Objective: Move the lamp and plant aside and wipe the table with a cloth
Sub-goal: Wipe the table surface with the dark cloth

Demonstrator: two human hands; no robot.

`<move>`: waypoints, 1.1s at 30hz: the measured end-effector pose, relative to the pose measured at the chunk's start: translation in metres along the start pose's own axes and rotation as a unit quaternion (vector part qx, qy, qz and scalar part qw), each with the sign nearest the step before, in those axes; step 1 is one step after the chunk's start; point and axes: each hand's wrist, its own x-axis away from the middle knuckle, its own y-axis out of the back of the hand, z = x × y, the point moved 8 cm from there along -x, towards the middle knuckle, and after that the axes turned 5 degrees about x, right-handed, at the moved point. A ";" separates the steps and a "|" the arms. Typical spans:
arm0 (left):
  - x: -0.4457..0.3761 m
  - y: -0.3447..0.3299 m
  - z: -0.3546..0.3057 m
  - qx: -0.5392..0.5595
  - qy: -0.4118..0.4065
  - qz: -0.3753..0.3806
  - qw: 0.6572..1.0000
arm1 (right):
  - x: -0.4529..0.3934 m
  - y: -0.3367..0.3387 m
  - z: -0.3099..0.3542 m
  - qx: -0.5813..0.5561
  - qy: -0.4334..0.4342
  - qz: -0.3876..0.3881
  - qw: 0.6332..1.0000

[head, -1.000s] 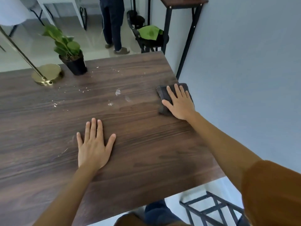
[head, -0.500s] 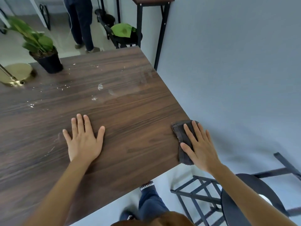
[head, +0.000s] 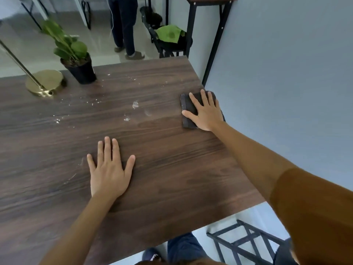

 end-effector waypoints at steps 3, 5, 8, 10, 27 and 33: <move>0.003 -0.007 -0.013 -0.004 -0.019 0.020 1.000 | -0.025 0.000 -0.016 0.006 -0.032 0.000 0.999; 0.000 -0.013 -0.020 -0.010 -0.016 0.028 0.999 | -0.040 -0.005 -0.023 0.004 -0.044 0.000 0.999; -0.005 -0.014 -0.008 -0.017 0.009 0.038 0.999 | -0.039 -0.015 -0.005 -0.016 -0.020 0.008 1.000; -0.002 -0.015 -0.002 -0.013 0.015 0.056 0.998 | -0.013 -0.024 0.007 -0.018 0.000 0.010 1.000; -0.029 0.012 0.006 0.005 0.095 -0.041 0.995 | -0.050 0.014 0.011 -0.033 -0.073 -0.014 0.997; -0.035 0.009 0.001 -0.003 0.100 -0.031 0.995 | -0.199 0.044 0.011 -0.044 -0.093 -0.018 0.994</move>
